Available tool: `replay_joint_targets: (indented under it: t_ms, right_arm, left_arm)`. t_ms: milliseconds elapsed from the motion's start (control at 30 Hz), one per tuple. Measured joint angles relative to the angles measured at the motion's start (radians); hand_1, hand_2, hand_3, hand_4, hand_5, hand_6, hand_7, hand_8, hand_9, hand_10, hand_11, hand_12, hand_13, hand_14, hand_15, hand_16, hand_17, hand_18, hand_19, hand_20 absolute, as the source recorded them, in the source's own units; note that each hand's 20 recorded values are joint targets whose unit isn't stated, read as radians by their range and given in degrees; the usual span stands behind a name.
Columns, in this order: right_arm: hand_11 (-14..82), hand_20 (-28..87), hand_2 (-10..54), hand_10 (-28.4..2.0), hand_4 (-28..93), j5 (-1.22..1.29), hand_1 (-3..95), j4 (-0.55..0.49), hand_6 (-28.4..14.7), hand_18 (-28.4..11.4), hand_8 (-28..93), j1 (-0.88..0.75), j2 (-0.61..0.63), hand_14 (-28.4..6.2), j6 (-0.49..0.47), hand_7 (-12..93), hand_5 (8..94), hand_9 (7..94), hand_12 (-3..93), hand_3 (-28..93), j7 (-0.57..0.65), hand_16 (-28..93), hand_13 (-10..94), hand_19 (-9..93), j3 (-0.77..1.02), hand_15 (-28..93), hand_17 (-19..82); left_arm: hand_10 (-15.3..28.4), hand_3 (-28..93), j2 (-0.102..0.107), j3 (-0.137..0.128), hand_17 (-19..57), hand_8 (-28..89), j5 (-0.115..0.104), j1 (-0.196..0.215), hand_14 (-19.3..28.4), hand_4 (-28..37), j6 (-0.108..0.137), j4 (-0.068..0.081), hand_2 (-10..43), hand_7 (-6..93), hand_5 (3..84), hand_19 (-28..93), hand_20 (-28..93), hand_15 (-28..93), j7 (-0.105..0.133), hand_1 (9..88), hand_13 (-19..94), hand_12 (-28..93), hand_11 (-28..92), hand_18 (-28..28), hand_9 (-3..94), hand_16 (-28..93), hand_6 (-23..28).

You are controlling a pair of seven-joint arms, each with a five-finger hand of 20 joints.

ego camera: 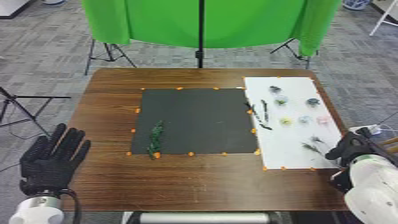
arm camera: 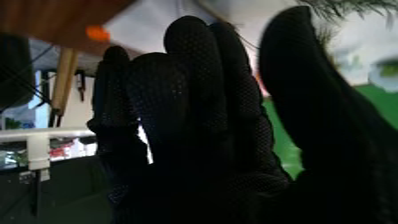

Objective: Arrange flowers

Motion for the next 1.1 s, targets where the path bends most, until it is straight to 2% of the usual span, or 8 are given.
replay_joint_targets:
  t_ms: [100, 267, 367, 567, 733, 1000, 1100]
  right_arm:
    - [34.5, 28, -9.5, -12.9, -26, -0.001, 60.8, 0.012, -3.2, -24.6, 12, 0.008, 0.000, -12.2, 0.049, 28, 79.4, 83.1, 41.9, 62, 0.010, 30, 74, 80, -0.019, 70, 33]
    - [39.0, 29, -9.5, -13.3, -21, 0.015, 57.2, 0.010, -3.2, -25.1, 16, 0.009, -0.001, -12.7, 0.242, 32, 78.6, 82.4, 41.2, 67, 0.030, 30, 74, 82, -0.050, 72, 33]
    - [40.1, 28, -9.5, -13.4, -19, 0.077, 55.3, -0.020, -3.1, -25.2, 17, 0.011, 0.000, -13.0, 0.312, 33, 78.1, 82.0, 40.9, 69, 0.045, 30, 74, 82, -0.049, 74, 33]
    - [43.3, 28, -9.5, -14.0, -15, 0.101, 53.1, -0.106, -3.4, -25.5, 17, 0.048, 0.002, -13.3, 0.332, 36, 77.0, 81.0, 39.8, 70, 0.040, 30, 74, 84, -0.080, 75, 34]
    - [44.1, 27, -9.5, -14.0, -15, 0.091, 53.6, -0.123, -4.0, -26.1, 16, 0.166, -0.003, -13.4, 0.351, 37, 77.4, 81.3, 39.4, 70, 0.031, 30, 74, 85, -0.212, 76, 34]
    - [43.8, 27, -9.5, -13.9, -17, 0.050, 55.5, -0.044, -4.1, -27.1, 15, 0.428, -0.119, -13.4, 0.391, 37, 77.8, 81.8, 39.7, 68, 0.066, 30, 75, 86, -0.490, 76, 35]
    - [43.7, 26, -9.5, -13.9, -17, 0.049, 56.0, 0.002, -4.2, -27.3, 15, 0.499, -0.183, -13.4, 0.405, 36, 78.2, 82.0, 39.8, 68, 0.081, 30, 75, 87, -0.578, 76, 35]
  left_arm:
    - [16.5, 77, -0.001, 0.000, -3.7, -8, -0.006, 0.000, 15.1, -22.2, 0.000, -0.001, 18.1, 17.3, 51.9, 29, 14, 37, 0.000, 31.7, 31, 13, 22, 12.8, 42.9, -6, 9.7]
    - [16.4, 77, -0.003, 0.000, -3.7, -8, -0.017, 0.005, 15.2, -22.3, 0.000, -0.004, 18.1, 17.3, 51.9, 29, 14, 37, 0.000, 31.1, 31, 13, 22, 12.8, 42.9, -6, 9.7]
    - [16.5, 77, -0.004, 0.000, -3.7, -8, -0.019, 0.007, 15.2, -22.3, 0.000, -0.004, 18.0, 17.3, 51.8, 29, 14, 37, 0.000, 30.8, 30, 13, 22, 12.8, 42.9, -6, 9.6]
    - [16.5, 77, -0.002, 0.000, -3.7, -8, -0.020, 0.007, 15.3, -22.5, 0.000, -0.004, 17.8, 17.3, 51.9, 29, 14, 37, -0.001, 30.5, 30, 13, 22, 12.8, 42.9, -6, 9.7]
    - [16.6, 77, 0.003, -0.001, -3.7, -8, -0.020, 0.005, 15.3, -22.6, 0.000, -0.003, 17.7, 17.2, 51.9, 29, 14, 37, -0.004, 30.3, 30, 13, 22, 12.8, 42.9, -6, 9.7]
    - [16.5, 77, 0.014, 0.004, -3.7, -8, -0.020, -0.004, 15.3, -22.6, 0.001, -0.002, 17.7, 17.2, 51.9, 29, 14, 37, -0.015, 30.2, 30, 13, 22, 12.8, 42.9, -6, 9.7]
    - [16.6, 77, 0.017, 0.012, -3.7, -8, -0.031, -0.008, 15.3, -22.6, 0.001, -0.001, 17.6, 17.3, 51.9, 29, 14, 37, -0.015, 30.1, 30, 13, 22, 12.8, 42.9, -6, 9.7]
